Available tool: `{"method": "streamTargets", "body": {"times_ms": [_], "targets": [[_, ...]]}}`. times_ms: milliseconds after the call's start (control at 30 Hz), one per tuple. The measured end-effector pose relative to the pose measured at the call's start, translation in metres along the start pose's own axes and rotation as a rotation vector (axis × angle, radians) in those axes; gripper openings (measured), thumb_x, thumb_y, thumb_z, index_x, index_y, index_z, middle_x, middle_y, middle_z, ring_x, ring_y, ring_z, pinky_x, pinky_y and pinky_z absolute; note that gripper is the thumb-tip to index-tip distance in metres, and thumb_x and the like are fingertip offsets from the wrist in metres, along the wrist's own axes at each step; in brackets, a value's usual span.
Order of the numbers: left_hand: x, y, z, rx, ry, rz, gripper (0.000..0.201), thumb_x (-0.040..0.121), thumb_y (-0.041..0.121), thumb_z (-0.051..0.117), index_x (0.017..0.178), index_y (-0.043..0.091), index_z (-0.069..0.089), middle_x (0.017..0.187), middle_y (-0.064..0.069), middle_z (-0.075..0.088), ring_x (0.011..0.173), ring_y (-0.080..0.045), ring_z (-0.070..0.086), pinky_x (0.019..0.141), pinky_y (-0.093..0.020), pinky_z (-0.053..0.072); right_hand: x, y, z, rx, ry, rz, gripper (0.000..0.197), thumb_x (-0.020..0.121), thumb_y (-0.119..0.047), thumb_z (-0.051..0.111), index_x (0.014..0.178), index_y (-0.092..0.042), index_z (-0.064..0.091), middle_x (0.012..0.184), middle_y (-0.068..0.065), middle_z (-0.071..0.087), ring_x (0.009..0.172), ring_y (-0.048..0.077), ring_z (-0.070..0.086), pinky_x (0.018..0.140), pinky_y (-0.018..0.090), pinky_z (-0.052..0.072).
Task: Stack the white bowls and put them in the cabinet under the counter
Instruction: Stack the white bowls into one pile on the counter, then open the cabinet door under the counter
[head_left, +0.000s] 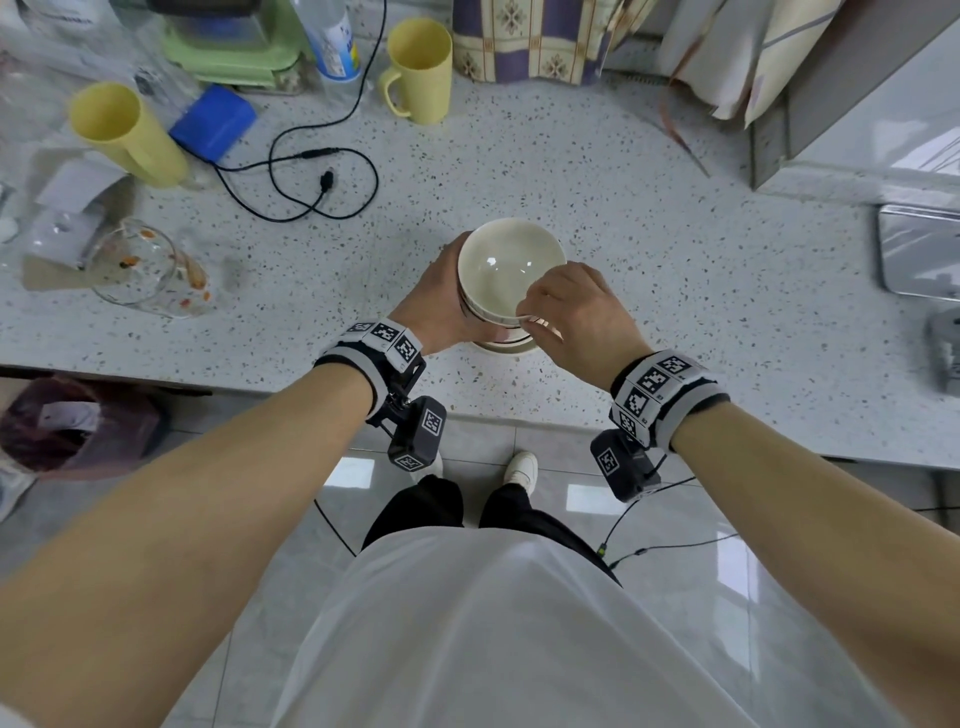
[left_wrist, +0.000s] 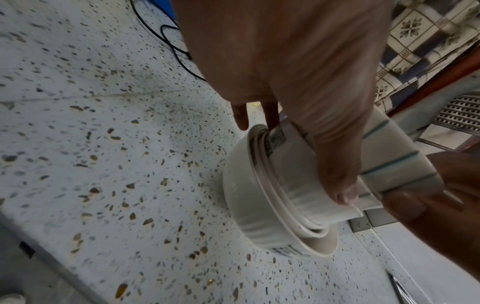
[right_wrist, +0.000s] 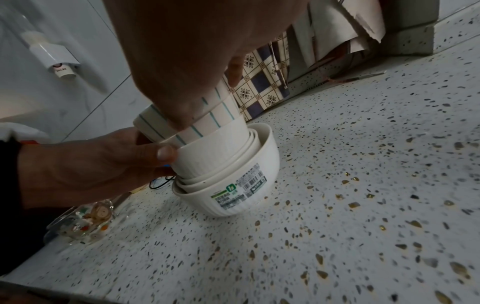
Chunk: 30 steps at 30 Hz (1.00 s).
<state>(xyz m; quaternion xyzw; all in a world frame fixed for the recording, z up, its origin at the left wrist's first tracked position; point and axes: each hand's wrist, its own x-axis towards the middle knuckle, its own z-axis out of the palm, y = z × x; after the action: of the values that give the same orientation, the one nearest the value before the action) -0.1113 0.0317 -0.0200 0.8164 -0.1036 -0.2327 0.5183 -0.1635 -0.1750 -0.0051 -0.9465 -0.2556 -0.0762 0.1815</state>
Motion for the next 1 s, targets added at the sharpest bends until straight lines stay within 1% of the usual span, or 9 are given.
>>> {"method": "streamTargets", "body": {"times_ms": [133, 233, 333, 467, 600, 667, 767, 867, 1000], "targets": [[-0.002, -0.002, 0.003, -0.023, -0.003, -0.007, 0.116, 0.052, 0.024, 0.093, 0.146, 0.026, 0.025, 0.133, 0.009, 0.042, 0.125, -0.011, 0.044, 0.096, -0.018, 0.040, -0.006, 0.000, -0.005, 0.036, 0.003, 0.108, 0.043, 0.088, -0.037, 0.061, 0.124, -0.015, 0.059, 0.131, 0.009, 0.055, 0.123, 0.032, 0.047, 0.106, 0.046, 0.037], [-0.005, -0.005, 0.004, -0.017, 0.017, -0.015, 0.124, 0.054, 0.022, 0.097, 0.151, 0.020, 0.021, 0.139, 0.007, 0.039, 0.128, -0.009, 0.040, 0.096, -0.010, 0.035, -0.013, 0.004, -0.009, 0.143, 0.122, 0.259, 0.047, 0.091, -0.031, 0.057, 0.132, -0.009, 0.050, 0.138, 0.012, 0.048, 0.129, 0.029, 0.042, 0.110, 0.044, 0.035], [-0.014, -0.006, 0.004, 0.014, 0.056, -0.053, 0.120, 0.061, 0.014, 0.096, 0.153, 0.016, 0.020, 0.139, 0.011, 0.036, 0.131, -0.006, 0.036, 0.095, -0.002, 0.030, -0.027, 0.012, -0.003, 0.258, 0.237, 0.408, 0.043, 0.093, -0.021, 0.052, 0.132, -0.004, 0.048, 0.136, 0.014, 0.048, 0.131, 0.028, 0.041, 0.111, 0.045, 0.036], [-0.043, -0.020, 0.001, 0.091, 0.083, -0.177, 0.131, 0.064, 0.037, 0.093, 0.159, 0.022, 0.005, 0.164, 0.004, 0.020, 0.149, -0.013, 0.022, 0.117, -0.030, 0.023, -0.044, 0.017, 0.023, 0.388, 0.312, 0.670, 0.039, 0.088, -0.015, 0.050, 0.125, -0.004, 0.052, 0.126, 0.014, 0.053, 0.116, 0.031, 0.048, 0.100, 0.046, 0.042], [-0.081, -0.046, -0.009, 0.215, 0.039, -0.286, 0.106, 0.081, 0.044, 0.079, 0.159, 0.028, 0.010, 0.166, 0.004, 0.018, 0.150, -0.012, 0.021, 0.117, -0.034, 0.022, -0.058, 0.006, 0.041, 0.425, 0.269, 0.840, 0.027, 0.085, -0.010, 0.050, 0.112, -0.004, 0.055, 0.110, 0.012, 0.057, 0.099, 0.029, 0.054, 0.086, 0.043, 0.048], [-0.101, -0.060, -0.016, 0.334, 0.023, -0.312, 0.085, 0.091, 0.039, 0.070, 0.157, 0.024, 0.020, 0.164, 0.001, 0.024, 0.149, -0.017, 0.025, 0.116, -0.034, 0.023, -0.066, -0.006, 0.046, 0.425, 0.211, 0.878, 0.022, 0.085, -0.007, 0.049, 0.105, -0.007, 0.055, 0.106, 0.009, 0.058, 0.092, 0.024, 0.056, 0.079, 0.043, 0.051], [-0.122, -0.083, -0.029, 0.476, -0.038, -0.373, 0.065, 0.095, 0.023, 0.065, 0.152, 0.013, 0.036, 0.160, -0.006, 0.032, 0.147, -0.025, 0.033, 0.119, -0.038, 0.025, -0.074, -0.031, 0.054, 0.420, 0.122, 0.885, 0.020, 0.083, -0.004, 0.049, 0.100, -0.011, 0.057, 0.103, 0.005, 0.061, 0.086, 0.017, 0.055, 0.074, 0.036, 0.050], [-0.138, -0.110, -0.044, 0.583, -0.044, -0.396, 0.061, 0.092, 0.018, 0.063, 0.148, 0.009, 0.041, 0.158, -0.008, 0.032, 0.145, -0.030, 0.033, 0.119, -0.042, 0.027, -0.077, -0.064, 0.063, 0.413, 0.053, 0.877, 0.020, 0.083, -0.005, 0.048, 0.096, -0.015, 0.059, 0.098, -0.001, 0.061, 0.086, 0.017, 0.057, 0.073, 0.031, 0.048], [-0.155, -0.138, -0.070, 0.728, -0.078, -0.264, 0.066, 0.090, 0.019, 0.062, 0.150, 0.011, 0.036, 0.159, -0.004, 0.026, 0.145, -0.030, 0.028, 0.116, -0.052, 0.033, -0.077, -0.111, 0.086, 0.420, -0.031, 0.882, 0.023, 0.085, -0.005, 0.044, 0.094, -0.015, 0.062, 0.094, -0.004, 0.061, 0.085, 0.015, 0.056, 0.073, 0.029, 0.047]]}}
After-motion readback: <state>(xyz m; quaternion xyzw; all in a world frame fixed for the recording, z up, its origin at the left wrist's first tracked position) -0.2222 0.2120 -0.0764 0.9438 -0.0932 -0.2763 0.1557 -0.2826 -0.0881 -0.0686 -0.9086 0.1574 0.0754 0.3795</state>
